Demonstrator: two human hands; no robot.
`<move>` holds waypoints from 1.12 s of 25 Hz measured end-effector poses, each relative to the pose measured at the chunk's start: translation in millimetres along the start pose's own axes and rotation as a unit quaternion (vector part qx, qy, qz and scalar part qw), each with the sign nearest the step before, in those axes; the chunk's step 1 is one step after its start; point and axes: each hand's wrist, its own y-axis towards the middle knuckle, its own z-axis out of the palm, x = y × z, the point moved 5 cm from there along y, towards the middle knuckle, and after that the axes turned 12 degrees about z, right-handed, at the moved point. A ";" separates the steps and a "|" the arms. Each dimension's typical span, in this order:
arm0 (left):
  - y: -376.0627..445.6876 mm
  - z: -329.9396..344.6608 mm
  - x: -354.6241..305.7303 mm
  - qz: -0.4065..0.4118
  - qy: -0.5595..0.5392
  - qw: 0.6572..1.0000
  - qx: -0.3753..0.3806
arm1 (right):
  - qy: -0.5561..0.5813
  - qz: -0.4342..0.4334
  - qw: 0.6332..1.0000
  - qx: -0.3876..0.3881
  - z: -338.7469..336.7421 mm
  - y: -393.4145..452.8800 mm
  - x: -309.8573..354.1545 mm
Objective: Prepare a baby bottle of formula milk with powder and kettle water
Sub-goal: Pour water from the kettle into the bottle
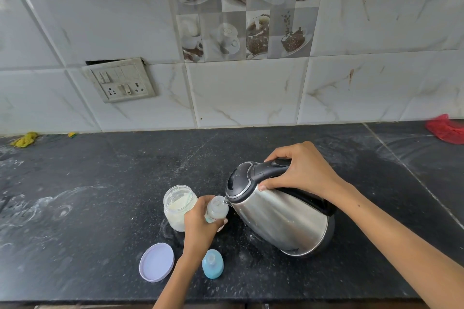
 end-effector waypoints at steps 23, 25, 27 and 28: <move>10.8 12.2 -1.6 -0.006 -0.066 0.997 -0.034 | 0.284 0.021 0.945 -0.163 7.3 -4.9 -111.0; 10.6 12.2 -3.8 -0.003 -0.065 0.997 -0.034 | 0.296 0.037 0.938 -0.174 12.7 -8.9 -123.2; 9.8 10.4 -5.5 0.000 -0.067 0.997 -0.035 | 0.290 0.041 0.939 -0.179 17.6 -13.1 -130.4; 9.4 9.1 -6.6 0.002 -0.068 0.997 -0.035 | 0.284 0.042 0.941 -0.178 19.2 -14.6 -131.8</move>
